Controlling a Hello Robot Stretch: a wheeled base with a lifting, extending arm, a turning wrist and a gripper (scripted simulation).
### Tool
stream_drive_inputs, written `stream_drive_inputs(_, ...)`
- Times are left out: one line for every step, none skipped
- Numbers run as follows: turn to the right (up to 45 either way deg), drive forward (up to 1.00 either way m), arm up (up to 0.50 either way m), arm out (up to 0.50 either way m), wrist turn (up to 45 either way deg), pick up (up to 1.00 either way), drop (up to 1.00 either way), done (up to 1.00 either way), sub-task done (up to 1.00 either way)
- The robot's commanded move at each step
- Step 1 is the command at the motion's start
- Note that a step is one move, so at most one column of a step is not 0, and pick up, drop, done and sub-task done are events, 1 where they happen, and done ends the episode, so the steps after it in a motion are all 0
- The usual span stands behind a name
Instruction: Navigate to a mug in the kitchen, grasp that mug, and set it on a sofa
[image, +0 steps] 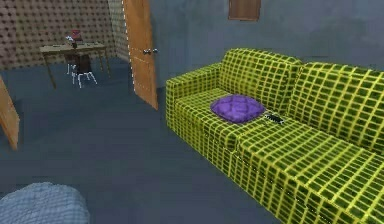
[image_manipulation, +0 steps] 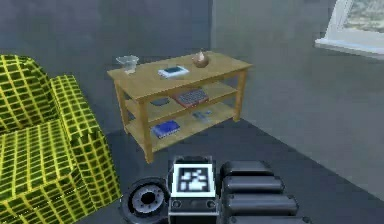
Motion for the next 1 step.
stream_drive_inputs(0.0, 1.0, 0.0, 0.0, 0.0, 0.0, 0.0, 0.0, 0.0)
